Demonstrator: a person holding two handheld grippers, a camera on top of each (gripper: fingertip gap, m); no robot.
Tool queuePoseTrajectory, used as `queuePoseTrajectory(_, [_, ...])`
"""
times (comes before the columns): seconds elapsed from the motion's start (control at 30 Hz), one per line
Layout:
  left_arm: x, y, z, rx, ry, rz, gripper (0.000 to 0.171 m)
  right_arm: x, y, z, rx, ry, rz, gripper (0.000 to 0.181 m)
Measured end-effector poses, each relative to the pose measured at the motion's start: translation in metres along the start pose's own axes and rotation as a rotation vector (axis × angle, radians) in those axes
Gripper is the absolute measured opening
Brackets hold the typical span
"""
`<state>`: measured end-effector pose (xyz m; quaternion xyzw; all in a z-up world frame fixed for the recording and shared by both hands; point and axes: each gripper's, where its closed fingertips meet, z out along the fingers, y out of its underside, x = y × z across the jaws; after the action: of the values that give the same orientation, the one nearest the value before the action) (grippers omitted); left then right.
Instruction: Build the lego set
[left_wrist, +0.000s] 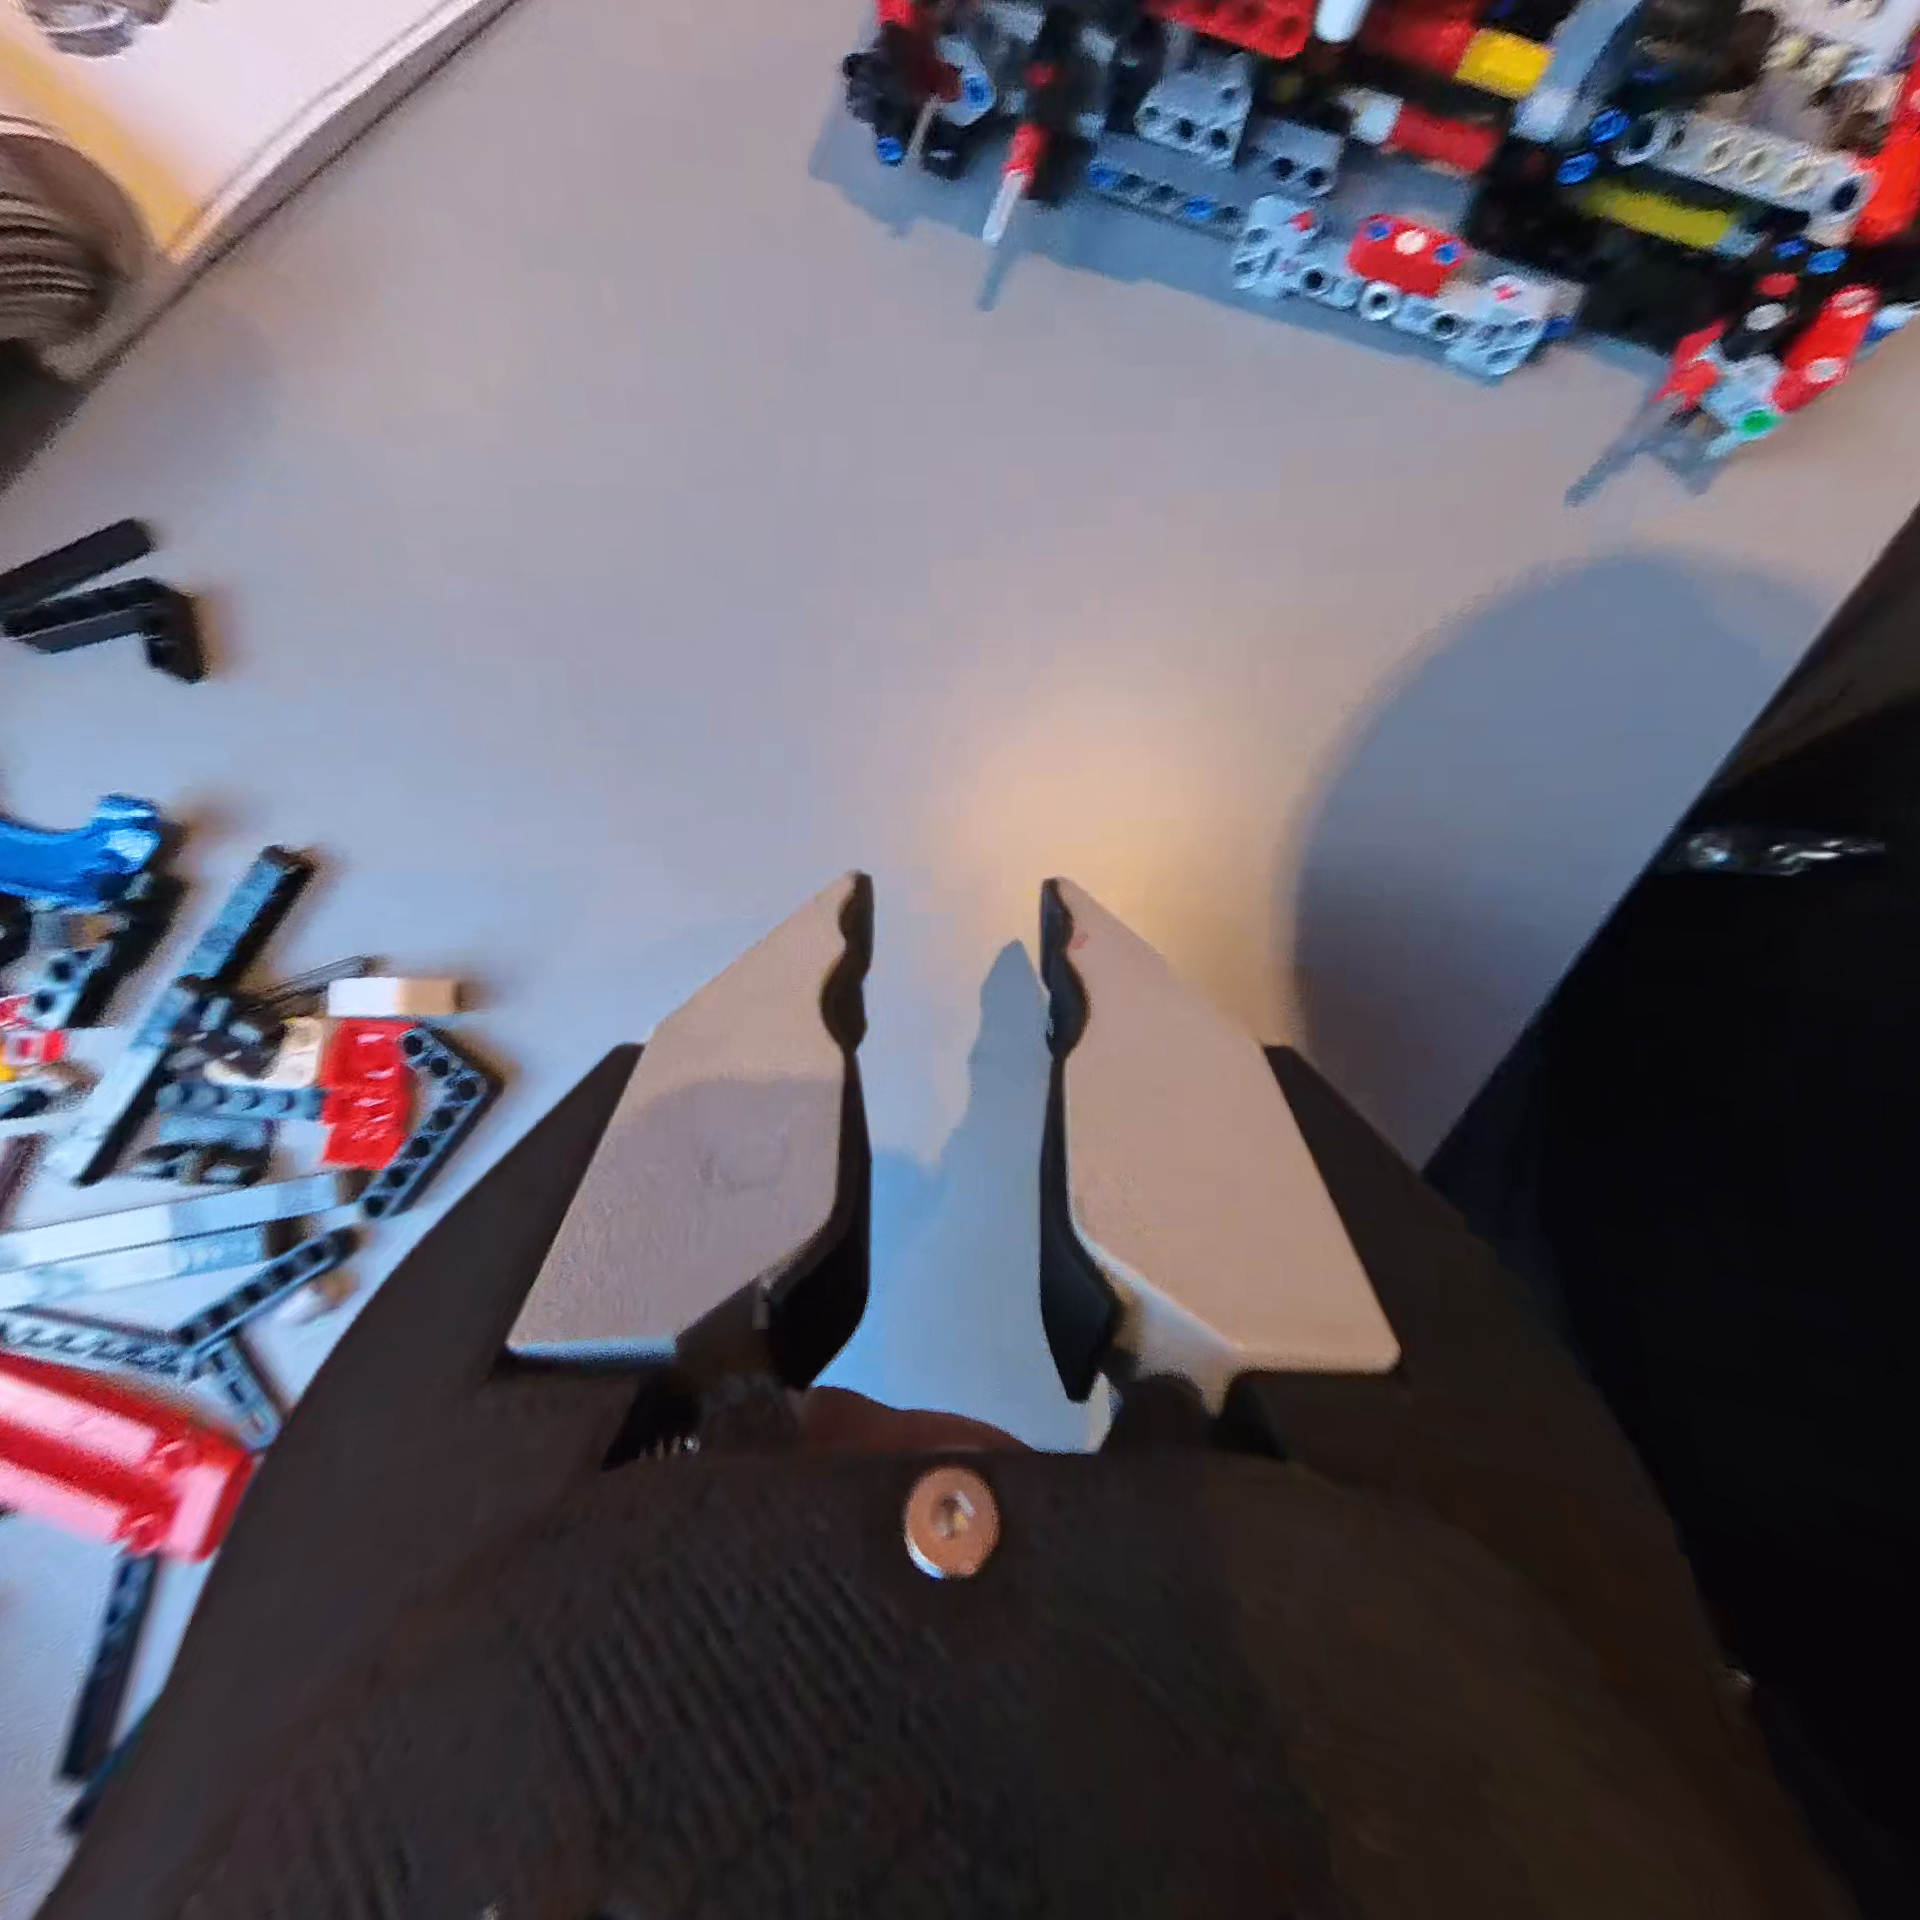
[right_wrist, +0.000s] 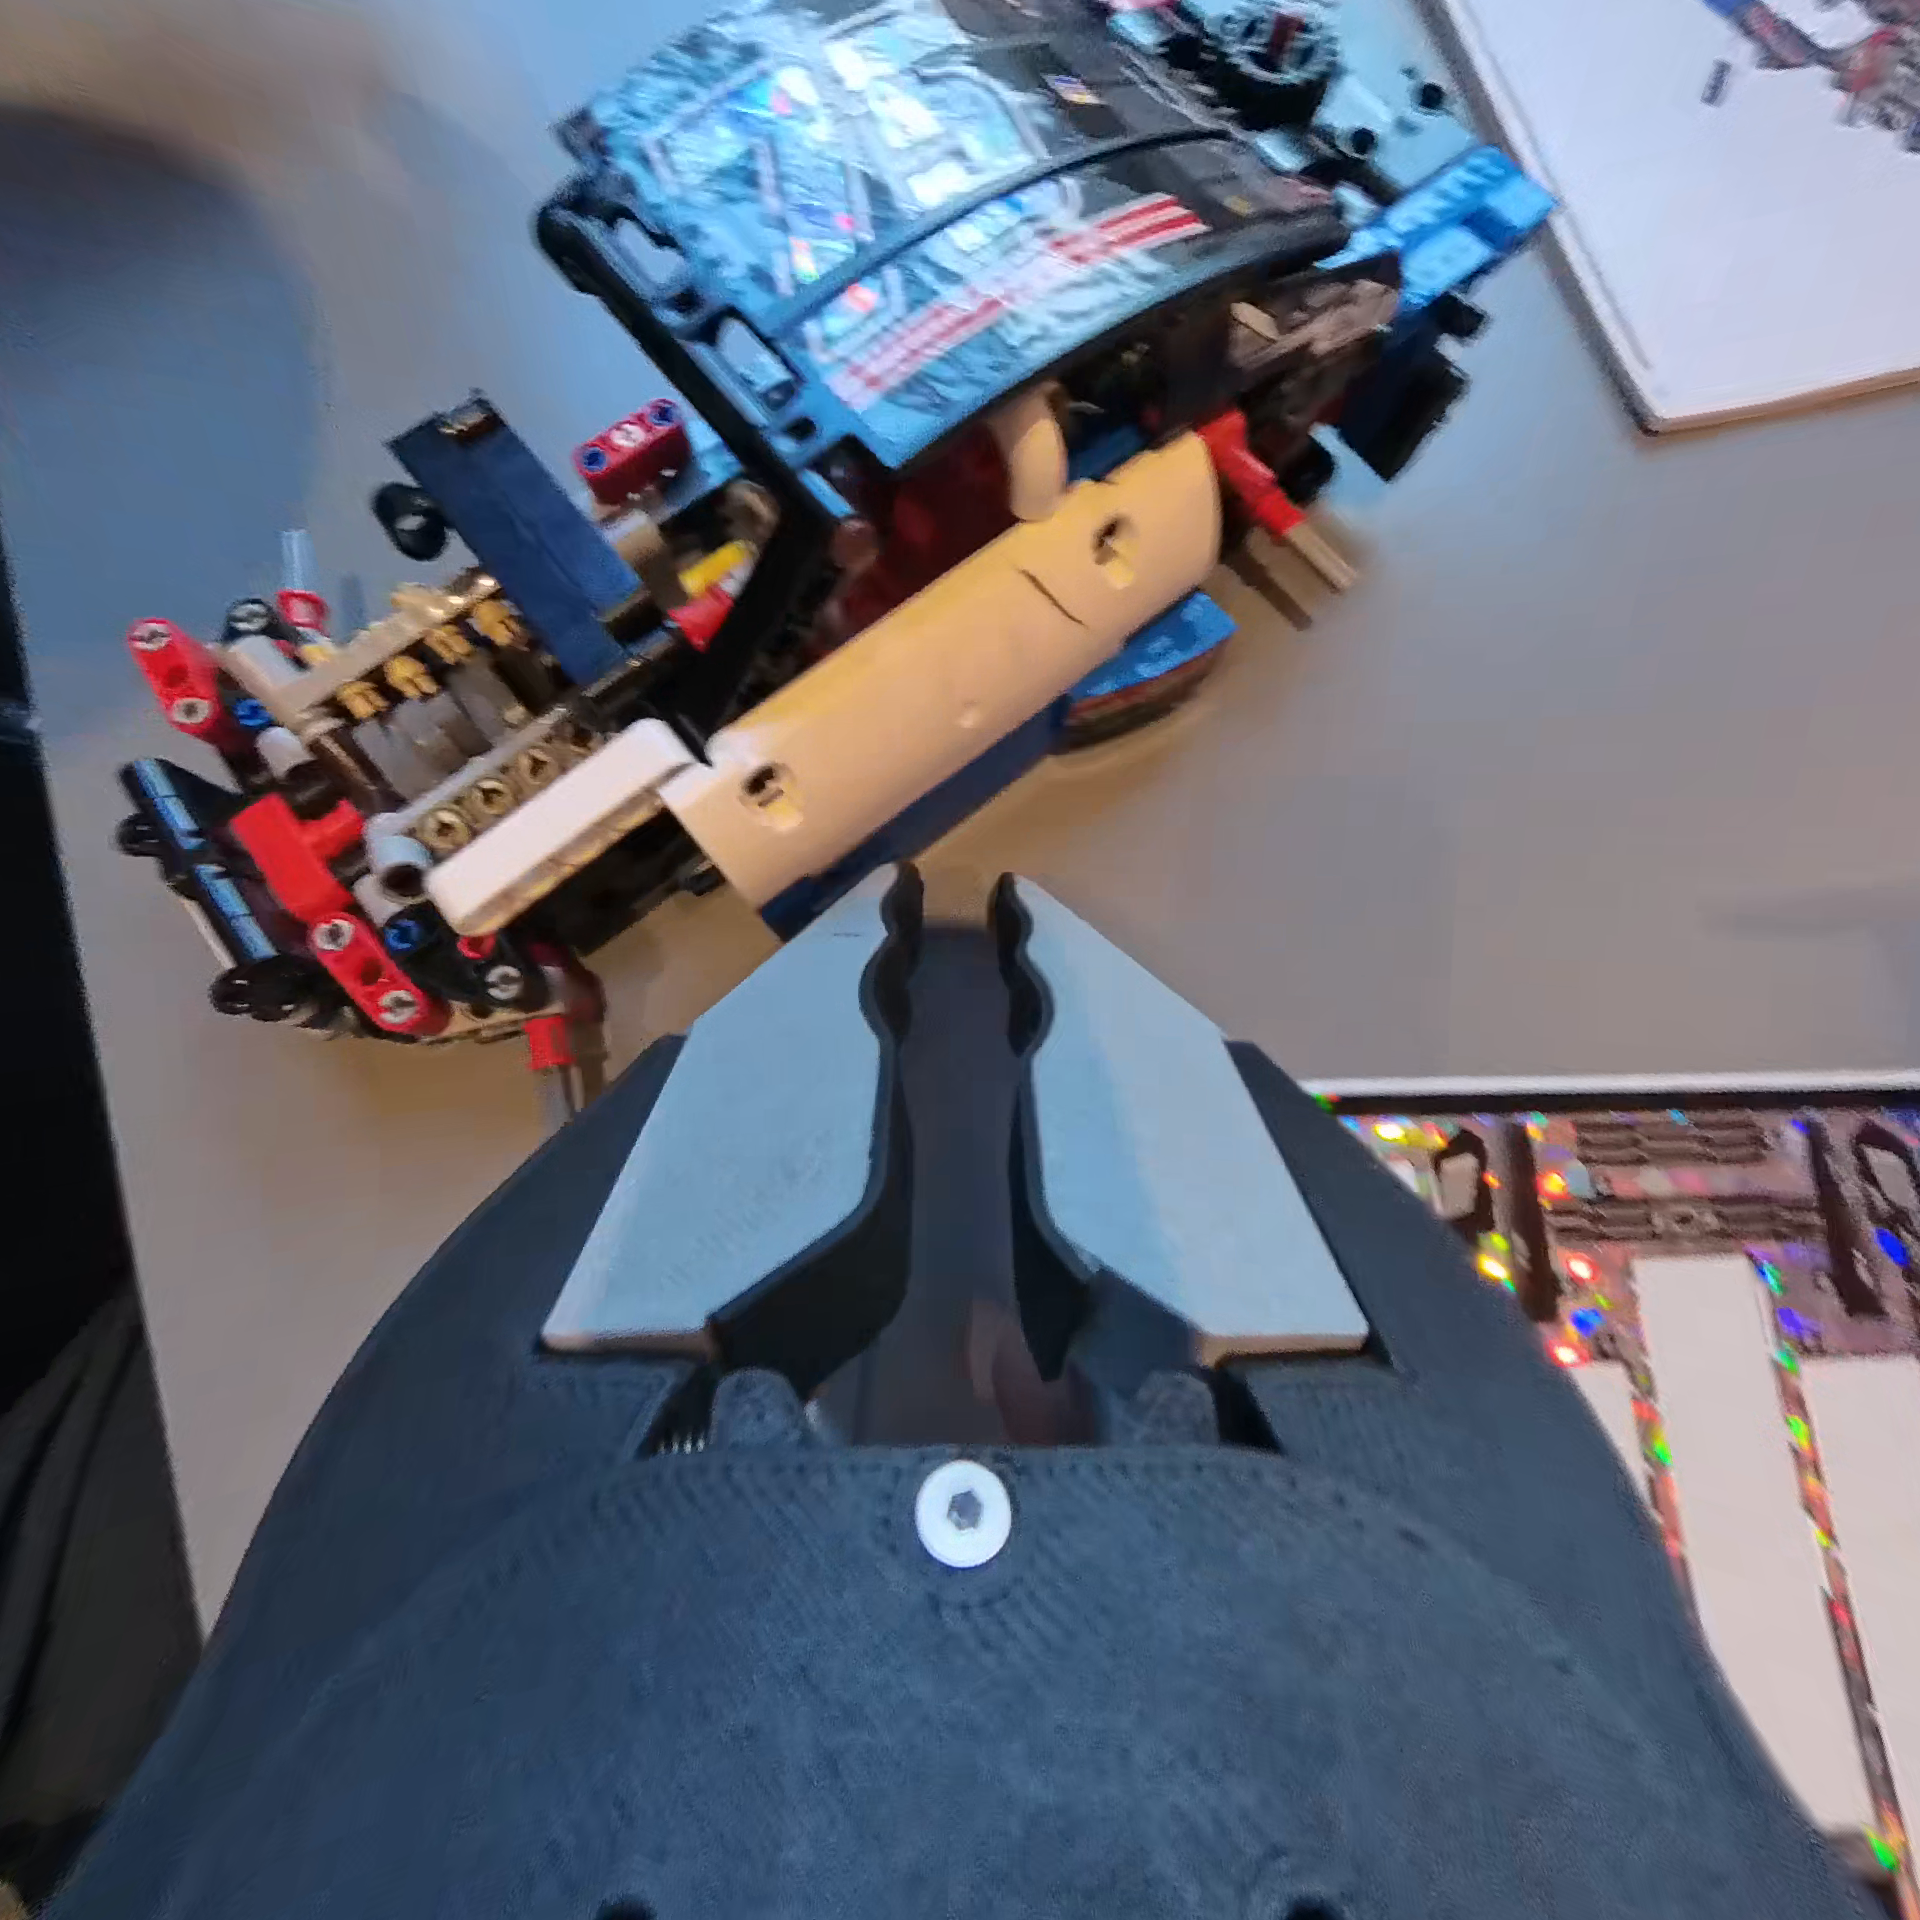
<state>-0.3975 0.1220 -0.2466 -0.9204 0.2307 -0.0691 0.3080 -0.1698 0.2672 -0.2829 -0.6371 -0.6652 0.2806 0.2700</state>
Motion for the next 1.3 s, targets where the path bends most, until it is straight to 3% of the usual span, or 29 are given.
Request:
queuePoseTrajectory(0.03, [0.006, -0.001, 0.002, 0.011, 0.014, -0.004, 0.029, -0.005, -0.001, 0.002, -0.005, -0.024, -0.012, 0.006])
queuePoseTrajectory(0.3, [0.023, -0.002, -0.001, 0.046, 0.007, -0.005, 0.032, -0.044, -0.02, 0.02, 0.005, -0.126, -0.065, 0.006])
queuePoseTrajectory(0.6, [0.034, -0.047, -0.022, 0.164, -0.058, -0.004, 0.061, -0.103, -0.083, 0.059, 0.106, -0.205, -0.148, 0.007])
queuePoseTrajectory(0.67, [0.042, -0.05, -0.017, 0.143, -0.043, -0.012, 0.073, -0.093, -0.09, 0.046, 0.131, -0.179, -0.162, 0.01])
queuePoseTrajectory(0.8, [0.049, -0.051, 0.001, 0.104, -0.048, 0.014, 0.079, -0.026, -0.091, 0.005, 0.214, -0.069, -0.053, 0.023])
queuePoseTrajectory(0.93, [0.038, -0.045, 0.024, -0.014, -0.1, 0.089, 0.081, 0.013, -0.076, -0.007, 0.202, -0.171, 0.112, 0.046])
queuePoseTrajectory(1.1, [0.03, -0.036, 0.045, -0.142, -0.102, 0.142, 0.092, 0.015, -0.072, 0.015, 0.172, -0.235, 0.103, 0.056])
queuePoseTrajectory(1.3, [0.028, -0.035, 0.059, -0.187, -0.047, 0.175, 0.096, -0.003, -0.073, 0.034, 0.136, -0.347, 0.096, 0.05])
